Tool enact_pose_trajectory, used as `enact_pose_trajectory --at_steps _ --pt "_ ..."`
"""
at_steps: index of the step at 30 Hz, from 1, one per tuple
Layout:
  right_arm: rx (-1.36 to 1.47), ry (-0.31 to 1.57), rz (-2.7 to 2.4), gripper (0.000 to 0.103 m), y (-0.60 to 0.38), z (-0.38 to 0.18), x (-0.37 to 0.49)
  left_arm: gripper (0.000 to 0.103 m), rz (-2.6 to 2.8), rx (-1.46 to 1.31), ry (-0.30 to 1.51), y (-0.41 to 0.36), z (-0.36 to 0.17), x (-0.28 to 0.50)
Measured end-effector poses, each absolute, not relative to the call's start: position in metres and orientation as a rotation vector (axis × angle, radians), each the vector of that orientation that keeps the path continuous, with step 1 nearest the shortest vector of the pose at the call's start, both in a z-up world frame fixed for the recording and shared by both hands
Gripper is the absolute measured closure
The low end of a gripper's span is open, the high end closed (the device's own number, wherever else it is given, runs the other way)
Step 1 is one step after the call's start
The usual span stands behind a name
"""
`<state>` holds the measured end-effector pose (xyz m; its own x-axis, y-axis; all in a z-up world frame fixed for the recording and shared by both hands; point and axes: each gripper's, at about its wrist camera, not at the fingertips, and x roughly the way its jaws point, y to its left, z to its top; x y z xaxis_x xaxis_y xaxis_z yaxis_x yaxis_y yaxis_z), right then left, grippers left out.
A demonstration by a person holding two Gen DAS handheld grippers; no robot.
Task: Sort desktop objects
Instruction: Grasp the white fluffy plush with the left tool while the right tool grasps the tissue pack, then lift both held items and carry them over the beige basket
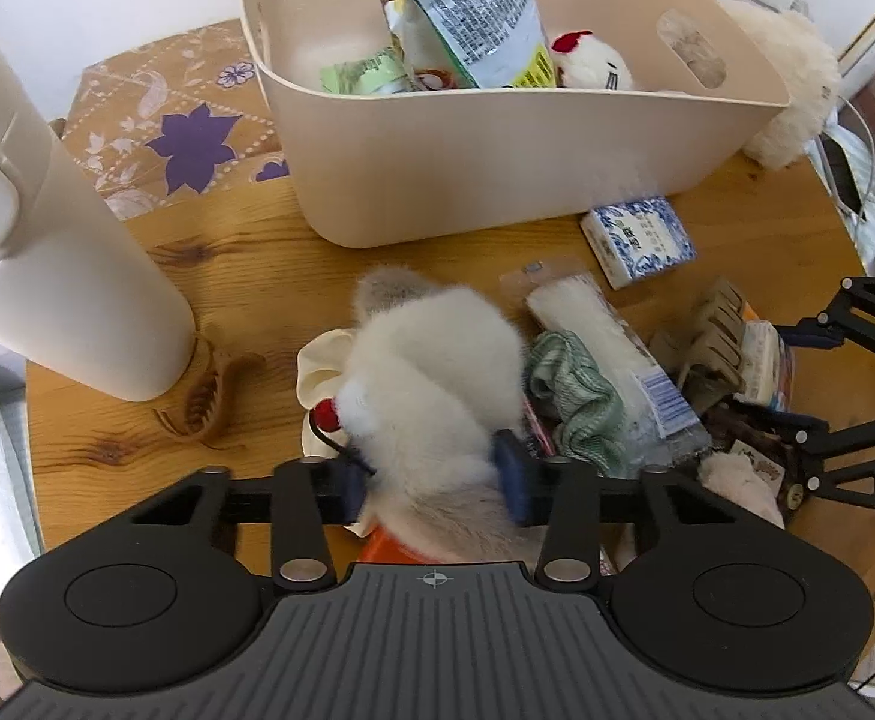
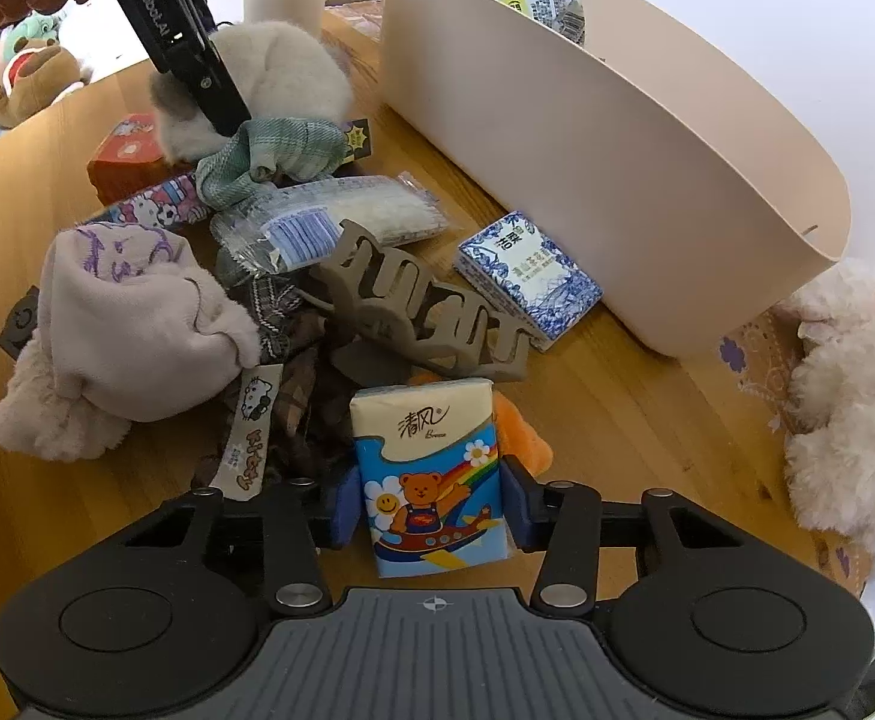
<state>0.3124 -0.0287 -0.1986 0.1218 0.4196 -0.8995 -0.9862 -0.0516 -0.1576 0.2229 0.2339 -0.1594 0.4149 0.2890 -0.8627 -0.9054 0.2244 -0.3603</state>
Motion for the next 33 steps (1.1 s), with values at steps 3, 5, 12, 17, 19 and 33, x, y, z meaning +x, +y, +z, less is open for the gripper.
enact_pose_trajectory --at_steps 3,5,12,17,19,33 --pt "-0.997 0.759 1.334 0.058 -0.035 -0.194 0.313 0.074 0.935 -1.019 0.738 0.233 -0.159 0.224" --pt "-0.989 0.756 1.33 0.058 -0.038 -0.19 0.314 0.078 0.936 -1.021 0.727 0.232 -0.157 0.223" --pt "-0.932 0.739 1.308 0.058 -0.054 -0.171 0.321 0.081 0.949 -1.001 0.7 0.226 -0.145 0.217" --pt "-0.881 0.747 1.263 0.058 -0.065 -0.161 0.334 0.082 0.962 -0.987 0.68 0.221 -0.134 0.208" --pt "-0.846 0.751 1.243 0.058 -0.068 -0.157 0.34 0.082 0.968 -0.981 0.674 0.219 -0.129 0.205" --pt "-0.656 0.674 1.116 0.058 -0.088 -0.091 0.38 0.083 0.981 -0.887 0.575 0.208 -0.066 0.181"
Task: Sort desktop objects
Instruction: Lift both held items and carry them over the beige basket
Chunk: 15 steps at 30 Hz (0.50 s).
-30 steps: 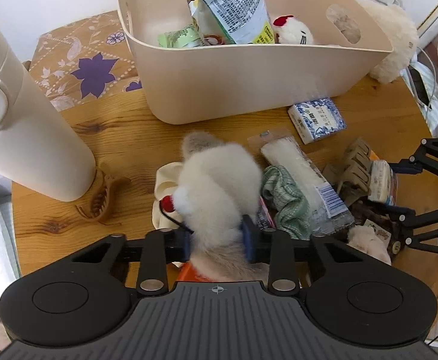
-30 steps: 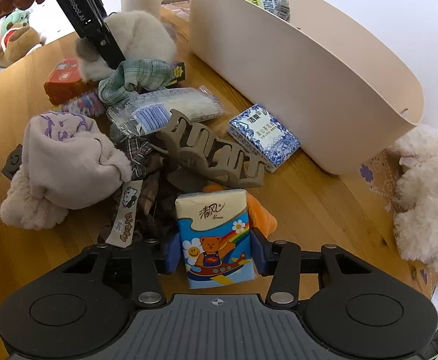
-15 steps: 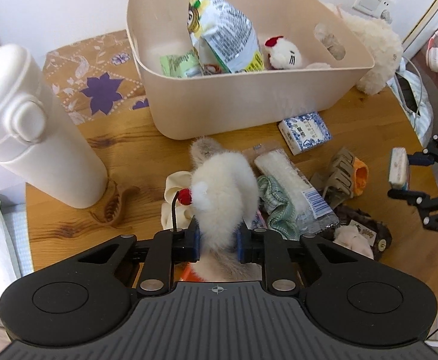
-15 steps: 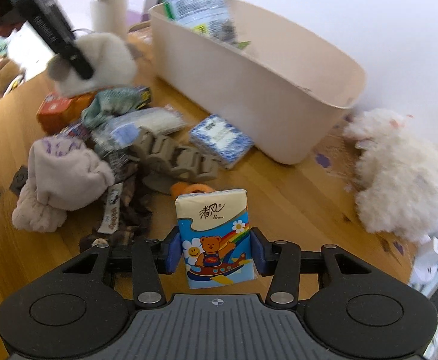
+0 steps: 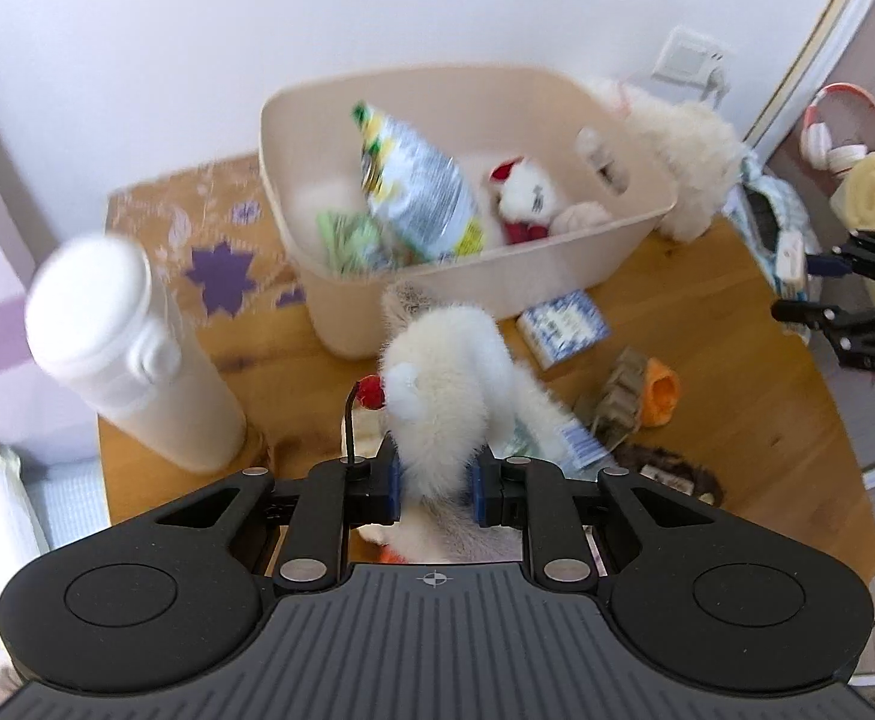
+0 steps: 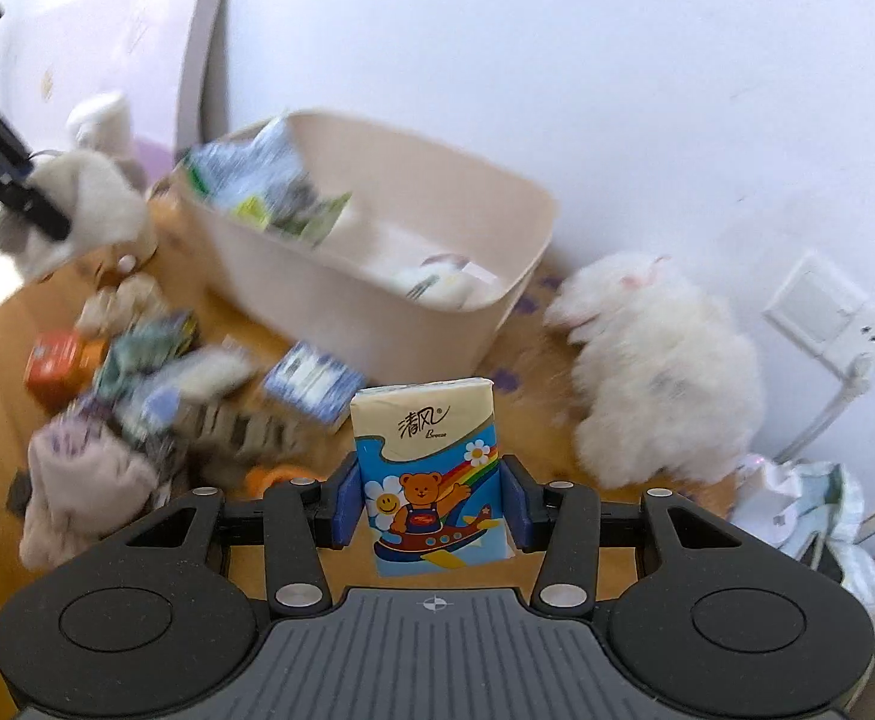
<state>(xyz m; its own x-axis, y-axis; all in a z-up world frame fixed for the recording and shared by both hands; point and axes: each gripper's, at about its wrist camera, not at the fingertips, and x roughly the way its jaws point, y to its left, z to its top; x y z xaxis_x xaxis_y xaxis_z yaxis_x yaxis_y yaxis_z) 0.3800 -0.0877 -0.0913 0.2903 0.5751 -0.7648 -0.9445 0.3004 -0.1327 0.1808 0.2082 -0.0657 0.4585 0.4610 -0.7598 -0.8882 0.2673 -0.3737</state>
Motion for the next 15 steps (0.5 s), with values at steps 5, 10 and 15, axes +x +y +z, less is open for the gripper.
enact_pose_trajectory --at_steps 5,10,15 --pt "-0.565 0.644 1.071 0.058 -0.086 -0.067 0.398 0.083 0.993 -0.835 0.531 0.215 -0.036 0.179" --pt "-0.519 0.609 1.013 0.058 -0.074 -0.052 0.412 0.083 1.039 -0.798 0.477 0.235 -0.01 0.179" --pt "-0.438 0.608 0.947 0.058 -0.056 -0.041 0.429 0.083 1.104 -0.782 0.447 0.266 0.007 0.186"
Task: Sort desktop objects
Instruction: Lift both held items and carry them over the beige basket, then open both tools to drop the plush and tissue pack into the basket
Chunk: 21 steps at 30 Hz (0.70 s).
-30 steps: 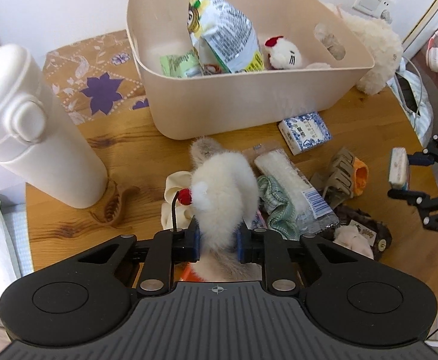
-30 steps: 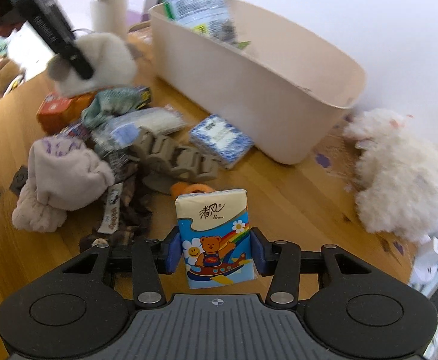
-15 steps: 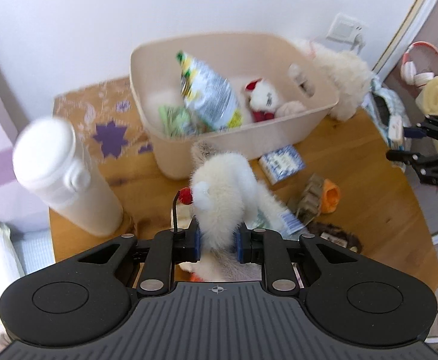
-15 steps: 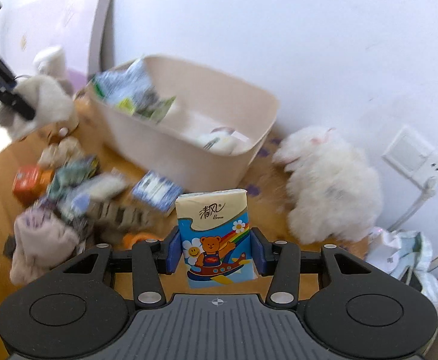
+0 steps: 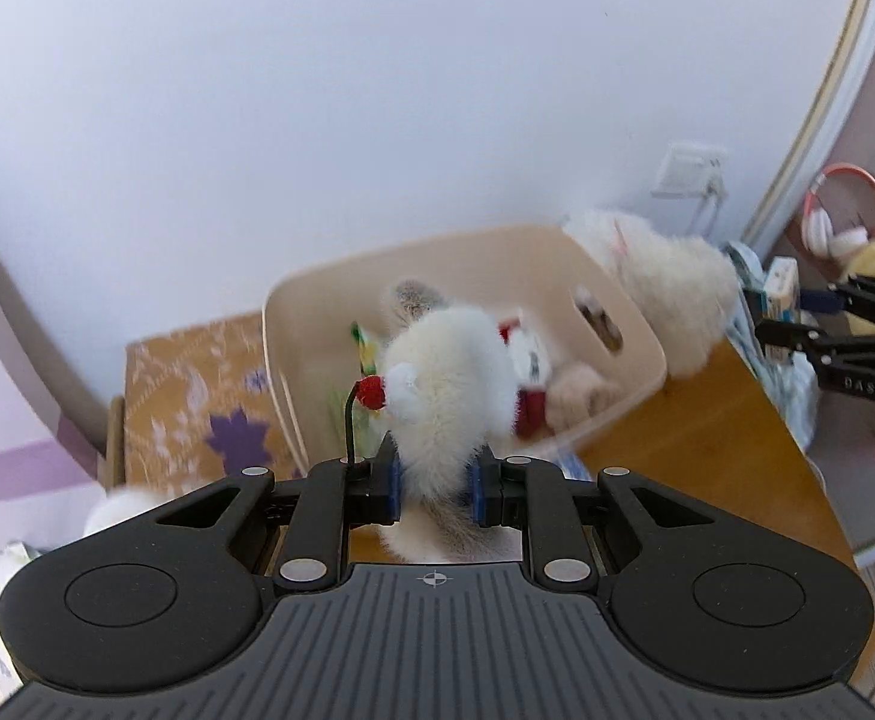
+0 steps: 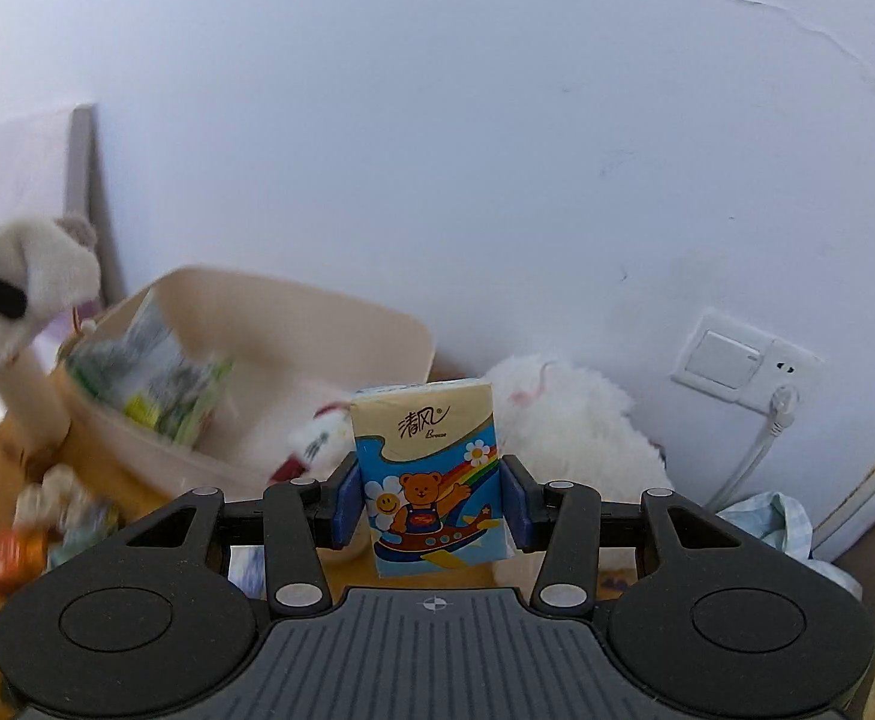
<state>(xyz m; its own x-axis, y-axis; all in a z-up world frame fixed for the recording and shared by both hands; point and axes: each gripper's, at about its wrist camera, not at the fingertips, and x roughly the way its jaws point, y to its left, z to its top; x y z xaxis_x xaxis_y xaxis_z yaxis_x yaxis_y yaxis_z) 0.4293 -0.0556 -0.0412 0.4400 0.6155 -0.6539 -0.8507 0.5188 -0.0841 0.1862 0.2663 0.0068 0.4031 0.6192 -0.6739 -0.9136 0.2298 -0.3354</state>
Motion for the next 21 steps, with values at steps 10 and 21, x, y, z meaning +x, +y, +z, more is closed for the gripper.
enact_pose_trajectory --at_steps 10,21 --pt "-0.413 0.635 0.95 0.058 0.008 -0.043 0.44 0.083 1.161 -0.785 0.41 0.326 0.015 0.222" --pt "-0.414 0.762 0.941 0.058 0.069 -0.078 0.438 0.083 1.181 -0.764 0.477 0.359 -0.004 0.262"
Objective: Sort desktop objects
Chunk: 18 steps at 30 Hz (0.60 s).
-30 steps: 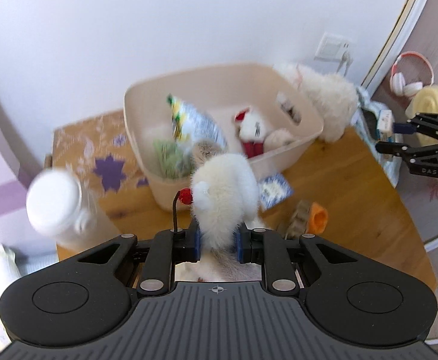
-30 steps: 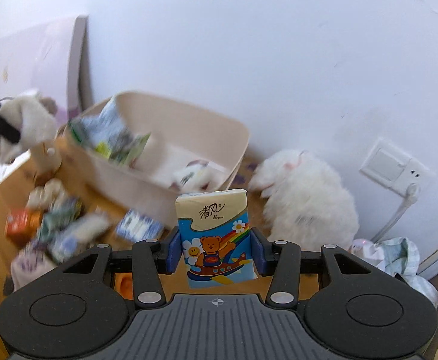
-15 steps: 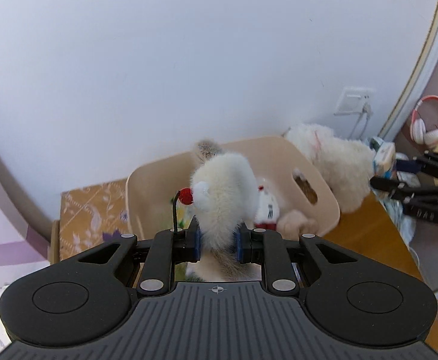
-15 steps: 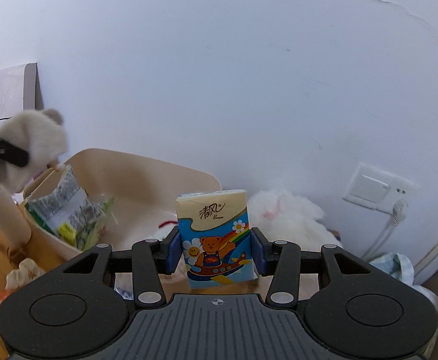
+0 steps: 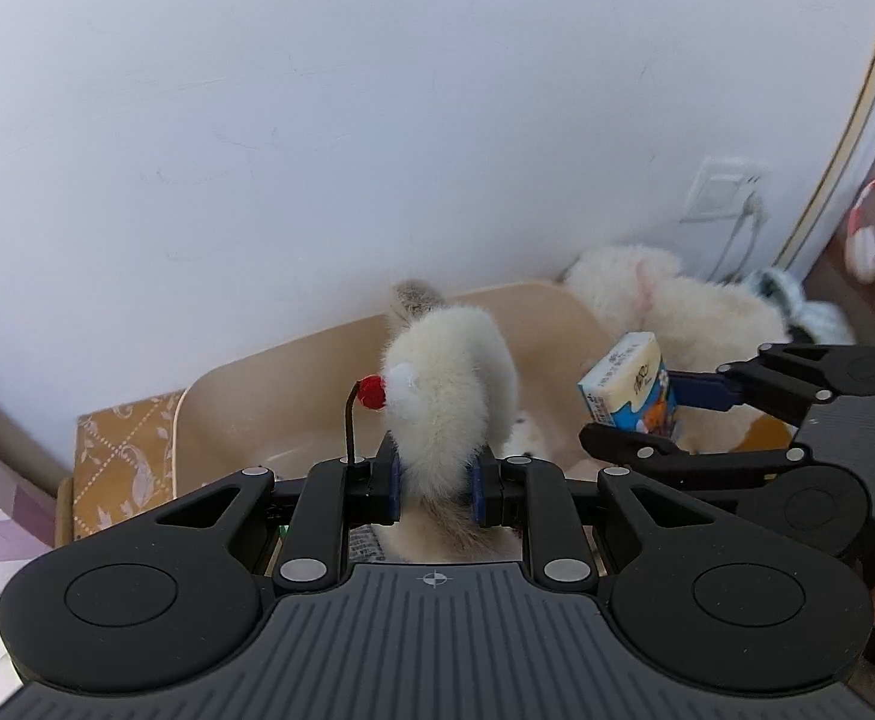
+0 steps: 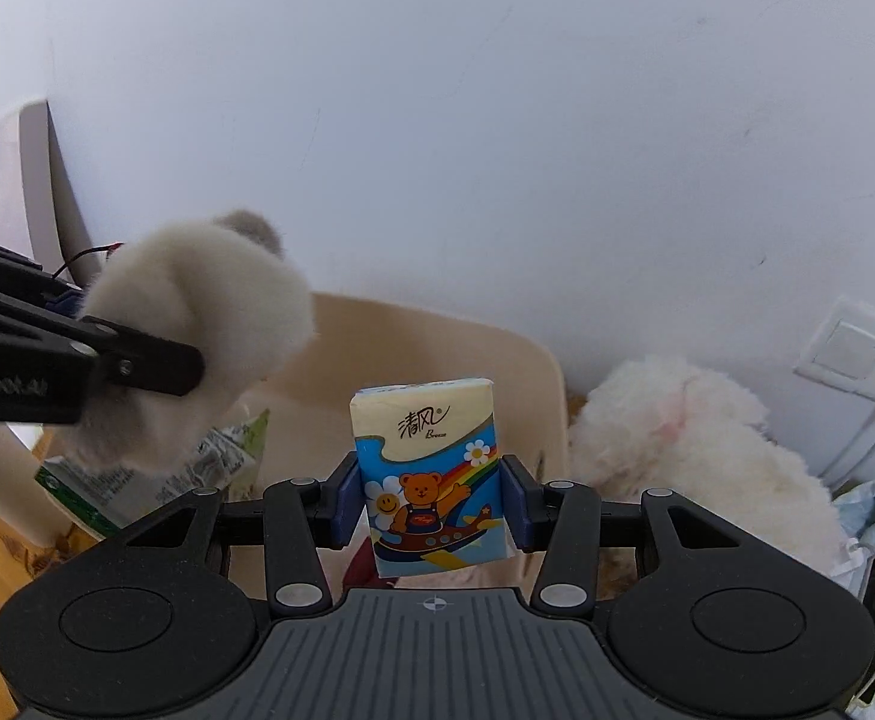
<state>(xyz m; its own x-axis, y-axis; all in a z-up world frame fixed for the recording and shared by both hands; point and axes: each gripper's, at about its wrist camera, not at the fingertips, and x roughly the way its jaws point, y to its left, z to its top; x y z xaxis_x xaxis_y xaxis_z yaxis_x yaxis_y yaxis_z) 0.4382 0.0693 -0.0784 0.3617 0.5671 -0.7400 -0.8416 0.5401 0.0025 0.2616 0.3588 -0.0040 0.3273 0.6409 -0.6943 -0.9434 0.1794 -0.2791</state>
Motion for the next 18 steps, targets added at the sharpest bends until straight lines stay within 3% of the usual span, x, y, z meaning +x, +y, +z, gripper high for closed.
enact_pose_trajectory --at_steps 7,11,13,16,18 --pt "-0.431 0.833 0.904 0.058 0.083 -0.096 0.438 0.08 1.23 -0.796 0.558 0.373 -0.037 0.271" --pt "-0.456 0.852 0.877 0.049 0.088 -0.103 0.44 0.045 1.252 -0.795 0.554 0.373 -0.039 0.27" --pt "-0.449 0.859 0.876 0.045 0.088 -0.104 0.44 0.037 1.26 -0.779 0.546 0.369 -0.038 0.267" --pt "-0.468 0.851 0.879 0.025 0.091 -0.105 0.435 0.033 1.269 -0.778 0.536 0.366 -0.036 0.263" --pt "-0.459 0.836 0.883 0.023 0.085 -0.101 0.431 0.033 1.282 -0.791 0.522 0.362 -0.038 0.26"
